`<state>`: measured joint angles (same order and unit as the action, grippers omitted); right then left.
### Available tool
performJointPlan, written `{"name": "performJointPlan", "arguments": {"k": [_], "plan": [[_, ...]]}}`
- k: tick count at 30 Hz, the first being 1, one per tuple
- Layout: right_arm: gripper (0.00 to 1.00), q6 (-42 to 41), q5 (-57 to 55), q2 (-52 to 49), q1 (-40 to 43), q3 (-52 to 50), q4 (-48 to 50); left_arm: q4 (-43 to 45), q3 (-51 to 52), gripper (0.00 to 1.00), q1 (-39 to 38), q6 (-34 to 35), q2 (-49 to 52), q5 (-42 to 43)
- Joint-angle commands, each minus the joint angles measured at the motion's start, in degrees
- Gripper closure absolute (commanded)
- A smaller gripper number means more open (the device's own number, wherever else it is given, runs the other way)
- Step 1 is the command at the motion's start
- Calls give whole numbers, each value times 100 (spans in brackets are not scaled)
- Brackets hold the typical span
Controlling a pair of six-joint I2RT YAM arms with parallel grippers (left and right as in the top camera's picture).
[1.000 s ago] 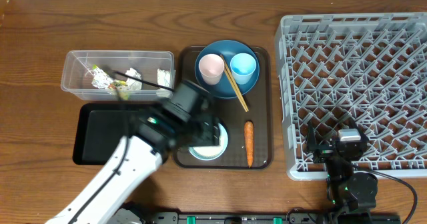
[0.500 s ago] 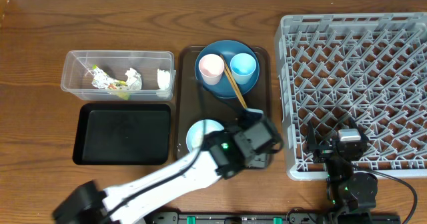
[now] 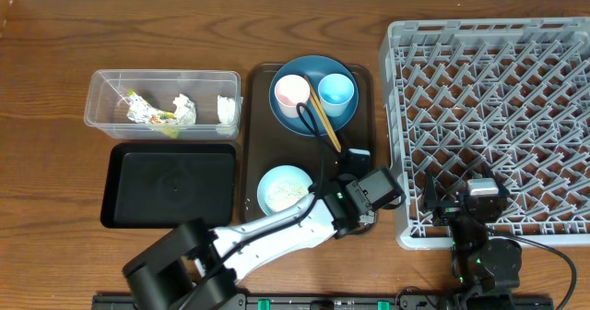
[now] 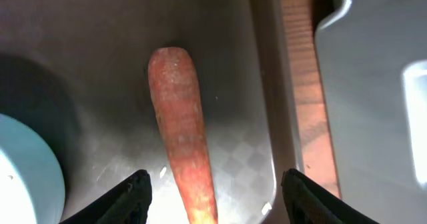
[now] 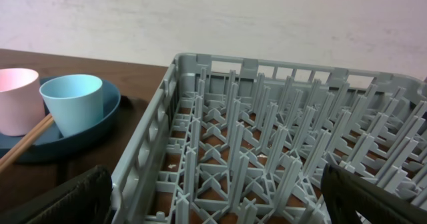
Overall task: Sort waste into correct bins and load items into the dishwasher rack
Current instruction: 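Move the left gripper right over the carrot and grasp it, then lift the carrot with the left gripper toward the rack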
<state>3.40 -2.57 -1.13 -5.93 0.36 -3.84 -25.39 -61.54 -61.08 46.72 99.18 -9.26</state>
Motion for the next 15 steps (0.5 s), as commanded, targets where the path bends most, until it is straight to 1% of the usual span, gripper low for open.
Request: {"name": "performJointPlan", "arguments": {"k": [1,3,9,12,14,15], "plan": [[1,50,-42,-11,-160,-7,-24,26,-87,36,-2,57,245,-199],[1,50,-42,-11,-160,-7,-24,66,-87,37,-2,55,367,-201],[1,50,-42,-11,-160,-7,-24,177,-81,38,-2,55,634,-262],[1,50,-42,-11,-160,-7,-24,175,-81,53,-2,55,719,-262],[1,50,-42,-11,-160,-7,-24,177,-72,58,-2,55,734,-262],[1,50,-42,-11,-160,-7,-24,179,-68,59,-2,55,734,-282]]}}
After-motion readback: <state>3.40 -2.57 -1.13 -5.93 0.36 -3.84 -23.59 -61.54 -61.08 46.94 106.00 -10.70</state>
